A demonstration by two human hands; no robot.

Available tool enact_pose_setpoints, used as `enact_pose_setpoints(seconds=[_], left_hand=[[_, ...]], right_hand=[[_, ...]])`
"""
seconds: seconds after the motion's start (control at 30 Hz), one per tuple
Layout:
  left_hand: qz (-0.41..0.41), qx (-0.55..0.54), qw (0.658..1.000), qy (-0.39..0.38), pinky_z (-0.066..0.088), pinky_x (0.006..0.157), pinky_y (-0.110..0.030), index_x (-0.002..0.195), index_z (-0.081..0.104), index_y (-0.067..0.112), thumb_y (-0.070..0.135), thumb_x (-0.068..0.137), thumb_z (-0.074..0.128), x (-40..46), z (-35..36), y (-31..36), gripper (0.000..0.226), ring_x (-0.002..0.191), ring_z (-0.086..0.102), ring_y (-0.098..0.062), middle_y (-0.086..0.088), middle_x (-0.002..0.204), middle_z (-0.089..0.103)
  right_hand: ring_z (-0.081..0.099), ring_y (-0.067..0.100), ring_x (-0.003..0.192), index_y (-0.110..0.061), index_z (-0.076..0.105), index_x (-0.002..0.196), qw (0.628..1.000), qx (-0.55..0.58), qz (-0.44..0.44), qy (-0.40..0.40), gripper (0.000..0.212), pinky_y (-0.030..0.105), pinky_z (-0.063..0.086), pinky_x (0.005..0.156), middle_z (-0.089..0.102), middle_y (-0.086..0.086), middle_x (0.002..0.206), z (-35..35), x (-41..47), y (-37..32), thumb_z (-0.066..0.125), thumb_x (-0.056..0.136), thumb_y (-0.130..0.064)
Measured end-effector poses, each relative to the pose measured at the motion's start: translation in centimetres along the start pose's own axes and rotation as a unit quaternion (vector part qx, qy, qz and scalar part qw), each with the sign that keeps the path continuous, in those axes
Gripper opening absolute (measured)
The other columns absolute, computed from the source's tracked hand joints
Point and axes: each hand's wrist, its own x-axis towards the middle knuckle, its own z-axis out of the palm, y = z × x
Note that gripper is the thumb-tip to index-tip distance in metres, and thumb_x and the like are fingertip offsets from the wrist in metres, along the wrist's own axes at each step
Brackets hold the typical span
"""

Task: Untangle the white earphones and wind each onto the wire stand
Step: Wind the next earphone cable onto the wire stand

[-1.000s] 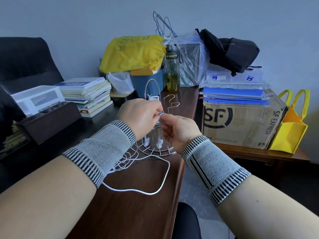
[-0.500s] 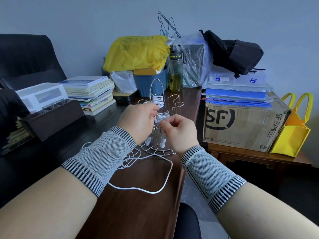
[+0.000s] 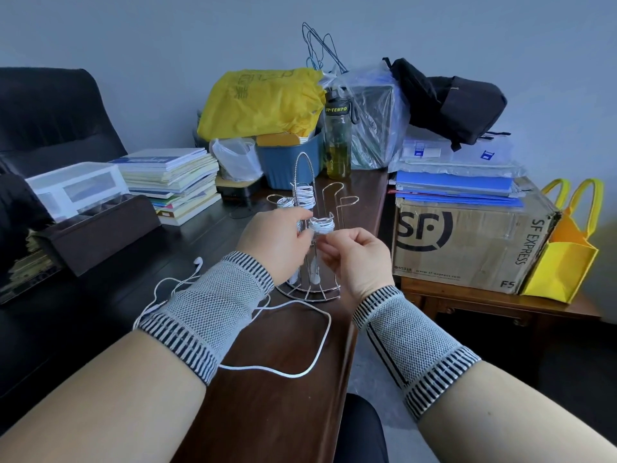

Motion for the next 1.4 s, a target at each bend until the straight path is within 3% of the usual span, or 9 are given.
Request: enact_pose_setpoints(seconds=[0.17,0.27,0.4,0.53,0.67,0.9,1.07,1.27,1.4], left_hand=[[-0.011,0.027,0.999,0.013,0.058,0.075,-0.033,0.118,0.067,0.024,0.032,0.097,0.055,0.3,0.7,1.2,0.026,0.07,0.07,-0.015,0.0,0.085,0.075],[0.004,0.07,0.997,0.012,0.055,0.071,-0.03,0.116,0.069,0.025,0.034,0.097,0.054,0.3,0.4,1.7,0.025,0.077,0.067,-0.016,0.001,0.086,0.074],[0.046,0.179,0.983,0.016,0.051,0.068,-0.032,0.11,0.068,0.026,0.037,0.096,0.055,0.2,-0.3,2.3,0.022,0.078,0.061,-0.019,0.003,0.08,0.066],[0.123,0.194,0.972,0.049,0.051,0.086,-0.039,0.121,0.06,0.022,0.025,0.095,0.055,0.5,-1.5,2.9,0.027,0.104,0.062,-0.022,0.002,0.113,0.066],[0.16,0.262,0.95,-0.052,0.048,0.097,-0.04,0.142,0.046,0.023,0.018,0.096,0.052,1.8,-2.0,3.6,0.046,0.117,0.059,-0.023,-0.001,0.13,0.063],[0.145,0.336,0.924,-0.114,0.05,0.076,-0.031,0.115,0.068,0.02,0.013,0.094,0.056,3.2,-1.4,4.6,0.025,0.096,0.063,-0.023,-0.003,0.104,0.07],[0.107,0.274,0.949,-0.117,0.053,0.088,-0.035,0.119,0.069,0.021,0.019,0.096,0.056,2.8,-1.8,4.6,0.026,0.099,0.064,-0.023,-0.004,0.108,0.071],[0.084,0.226,0.963,-0.118,0.057,0.083,-0.037,0.112,0.068,0.02,0.024,0.096,0.058,2.4,-1.9,4.6,0.02,0.089,0.067,-0.023,-0.005,0.101,0.071],[0.09,0.225,0.964,-0.106,0.056,0.083,-0.036,0.11,0.066,0.022,0.024,0.095,0.059,2.6,-1.8,4.4,0.017,0.078,0.057,-0.019,-0.003,0.094,0.068]], right_hand=[[0.054,0.014,0.062,-0.012,0.061,0.073,0.991,0.076,0.076,0.075,0.013,0.023,0.042,0.054,0.063,0.007,0.07,0.8,-0.5,-0.8,0.067,0.084,-0.005],[0.053,0.011,0.055,-0.013,0.062,0.07,0.988,0.084,0.094,0.095,0.015,0.022,0.043,0.054,0.061,0.003,0.063,1.0,-0.5,-1.4,0.067,0.084,-0.007],[0.06,0.015,0.062,-0.01,0.061,0.071,0.99,0.083,0.072,0.094,0.016,0.023,0.046,0.056,0.066,0.005,0.065,0.8,-0.6,-1.5,0.061,0.085,-0.003],[0.067,0.02,0.069,-0.009,0.059,0.074,0.993,0.071,0.046,0.086,0.014,0.025,0.05,0.06,0.069,0.01,0.072,0.6,-0.7,-1.4,0.058,0.086,-0.002],[0.07,0.023,0.075,-0.01,0.058,0.078,0.995,0.049,0.036,0.076,0.01,0.028,0.052,0.062,0.071,0.014,0.081,0.5,-0.7,-1.2,0.058,0.085,-0.003],[0.07,0.022,0.066,-0.013,0.056,0.082,0.993,0.044,0.033,0.103,0.008,0.031,0.054,0.061,0.073,0.011,0.079,1.1,-0.4,-1.2,0.053,0.089,-0.009],[0.066,0.018,0.065,-0.013,0.062,0.077,0.993,0.041,0.042,0.098,0.01,0.025,0.049,0.054,0.072,0.008,0.075,1.1,-0.2,-1.3,0.065,0.086,-0.013],[0.056,0.013,0.057,-0.013,0.064,0.076,0.995,0.033,0.028,0.093,0.01,0.022,0.045,0.048,0.064,0.007,0.07,0.8,-0.4,-1.5,0.067,0.086,-0.012],[0.049,0.009,0.049,-0.01,0.067,0.081,0.995,0.029,0.017,0.095,0.005,0.02,0.041,0.044,0.059,0.002,0.062,0.9,-0.8,-1.3,0.067,0.083,-0.005]])
